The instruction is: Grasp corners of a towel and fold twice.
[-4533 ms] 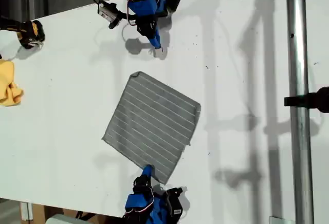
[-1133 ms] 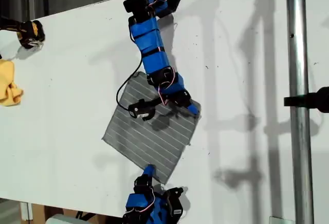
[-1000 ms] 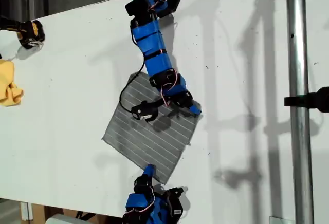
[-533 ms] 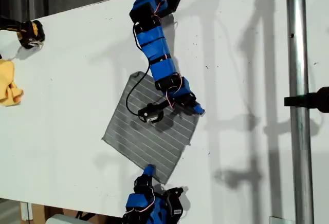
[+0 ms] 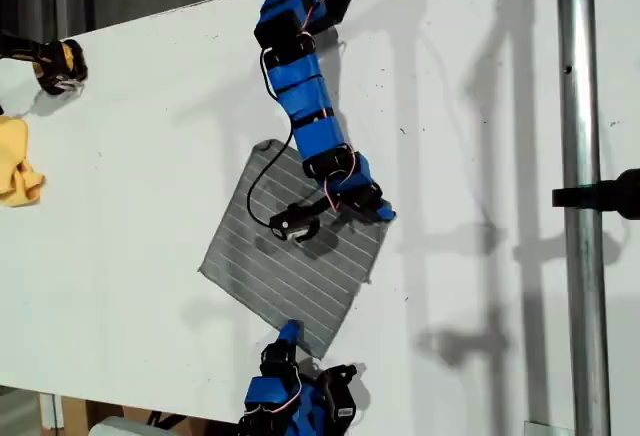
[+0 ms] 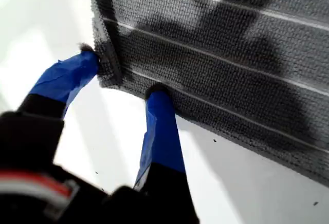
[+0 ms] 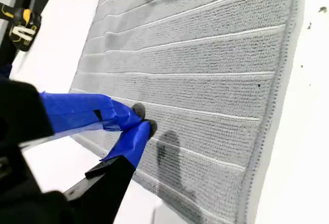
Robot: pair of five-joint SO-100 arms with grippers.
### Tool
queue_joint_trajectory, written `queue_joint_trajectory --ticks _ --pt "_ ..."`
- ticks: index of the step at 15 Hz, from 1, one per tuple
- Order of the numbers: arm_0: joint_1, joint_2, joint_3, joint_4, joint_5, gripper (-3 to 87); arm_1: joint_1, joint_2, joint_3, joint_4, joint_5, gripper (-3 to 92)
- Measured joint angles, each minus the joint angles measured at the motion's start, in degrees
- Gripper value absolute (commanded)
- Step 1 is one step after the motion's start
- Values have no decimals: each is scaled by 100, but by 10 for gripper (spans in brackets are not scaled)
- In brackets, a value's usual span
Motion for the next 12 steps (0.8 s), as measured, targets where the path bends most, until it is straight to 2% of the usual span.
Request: queue_joint_trajectory --ticks 4,6,12 --pt "0 0 0 0 0 -8 18 -149 -193 185 9 191" --pt "0 0 0 0 0 -8 18 -211 -281 299 9 140" --pt "0 0 0 0 0 -8 53 -290 -404 853 123 76"
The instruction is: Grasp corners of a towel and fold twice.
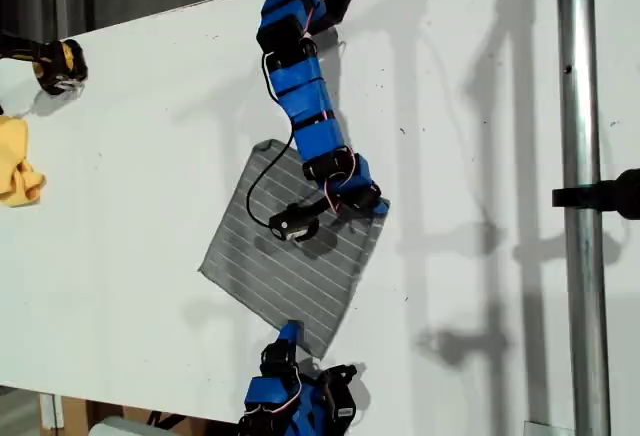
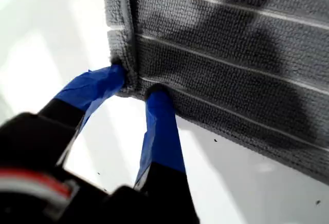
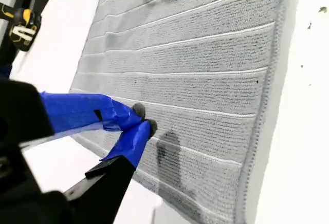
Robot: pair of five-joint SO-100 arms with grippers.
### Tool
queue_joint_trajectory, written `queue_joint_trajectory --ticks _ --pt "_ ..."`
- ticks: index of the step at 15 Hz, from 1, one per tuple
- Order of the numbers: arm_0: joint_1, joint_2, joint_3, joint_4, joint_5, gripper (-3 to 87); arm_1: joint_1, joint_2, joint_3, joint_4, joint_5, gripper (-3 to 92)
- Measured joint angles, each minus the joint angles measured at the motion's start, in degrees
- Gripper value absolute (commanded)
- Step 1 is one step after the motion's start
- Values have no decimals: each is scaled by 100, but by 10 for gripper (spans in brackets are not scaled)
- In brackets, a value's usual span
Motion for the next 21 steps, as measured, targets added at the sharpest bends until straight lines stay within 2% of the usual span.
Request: queue_joint_trajectory --ticks 5,7,18,21 --pt "0 0 0 0 0 -8 79 -9 -9 765 185 78" --pt "0 0 0 0 0 -8 88 -9 -9 844 185 17" --pt "141 -26 -220 -44 -53 -10 62 141 114 439 220 0" --pt "272 -1011 -1433 141 0 -10 62 141 114 387 220 0"
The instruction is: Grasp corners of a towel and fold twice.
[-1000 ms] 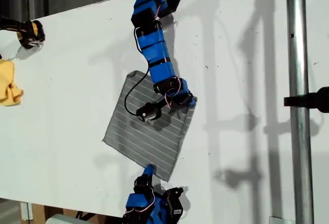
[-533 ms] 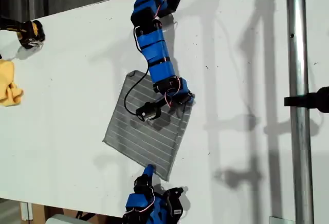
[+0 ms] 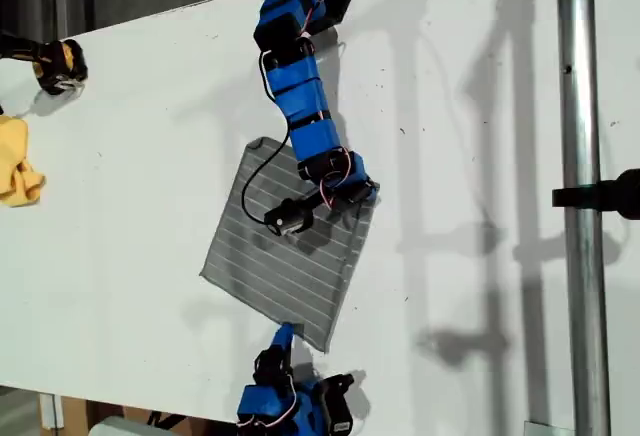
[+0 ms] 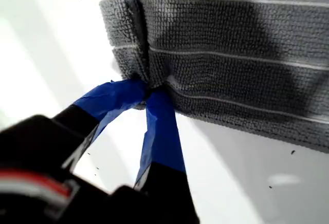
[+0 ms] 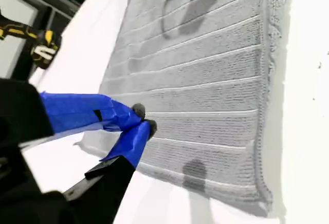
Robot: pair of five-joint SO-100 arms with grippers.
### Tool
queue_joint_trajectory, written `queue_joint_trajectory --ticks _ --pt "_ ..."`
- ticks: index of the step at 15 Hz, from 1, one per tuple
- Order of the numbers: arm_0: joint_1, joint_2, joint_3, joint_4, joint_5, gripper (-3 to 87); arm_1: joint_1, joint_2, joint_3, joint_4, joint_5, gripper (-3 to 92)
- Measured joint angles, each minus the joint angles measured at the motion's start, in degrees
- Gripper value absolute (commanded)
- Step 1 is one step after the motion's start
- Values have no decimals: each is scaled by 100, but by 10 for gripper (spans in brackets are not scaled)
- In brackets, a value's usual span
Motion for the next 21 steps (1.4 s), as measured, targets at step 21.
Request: queue_joint_trajectory --ticks 21 --pt "2320 -4333 -5256 2145 2171 241 0 9 0 -176 0 -1"
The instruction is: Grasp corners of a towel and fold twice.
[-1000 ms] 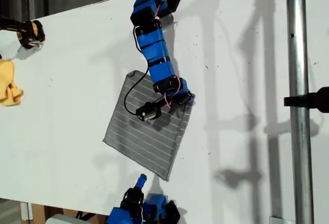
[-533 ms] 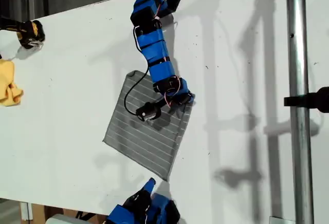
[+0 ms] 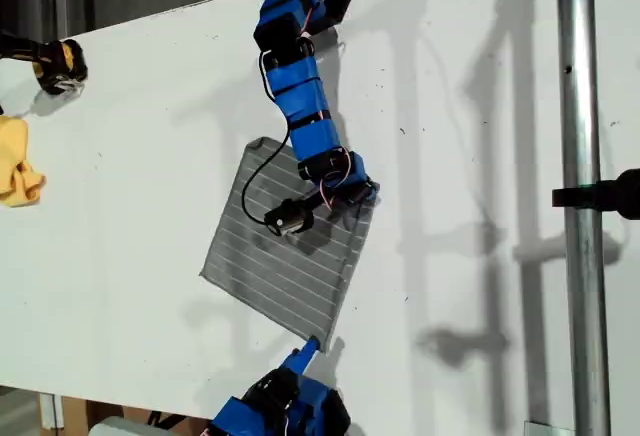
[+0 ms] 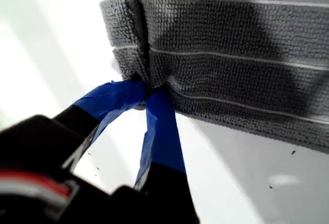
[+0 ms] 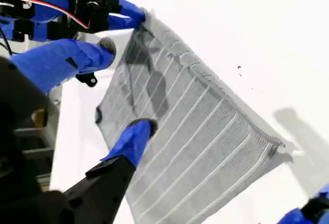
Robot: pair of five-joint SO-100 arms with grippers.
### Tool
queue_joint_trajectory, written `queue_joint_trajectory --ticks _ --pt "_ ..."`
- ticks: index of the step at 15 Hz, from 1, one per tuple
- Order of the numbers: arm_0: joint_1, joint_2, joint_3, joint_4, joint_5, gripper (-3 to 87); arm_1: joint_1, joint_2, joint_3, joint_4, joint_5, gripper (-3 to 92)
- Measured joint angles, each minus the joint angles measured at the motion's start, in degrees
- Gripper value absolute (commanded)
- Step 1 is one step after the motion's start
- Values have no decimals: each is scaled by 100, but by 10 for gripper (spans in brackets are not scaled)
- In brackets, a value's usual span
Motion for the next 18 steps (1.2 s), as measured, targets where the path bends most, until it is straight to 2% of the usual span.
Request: queue_joint_trajectory --ticks 4,9,18 --pt "-141 -167 545 -18 -554 242 -9 18 0 -9 0 -1" --pt "-316 -343 1468 -580 -932 245 -35 18 0 -53 0 -1" --pt "-563 44 2646 -1046 -1960 241 -53 35 26 -79 0 -1"
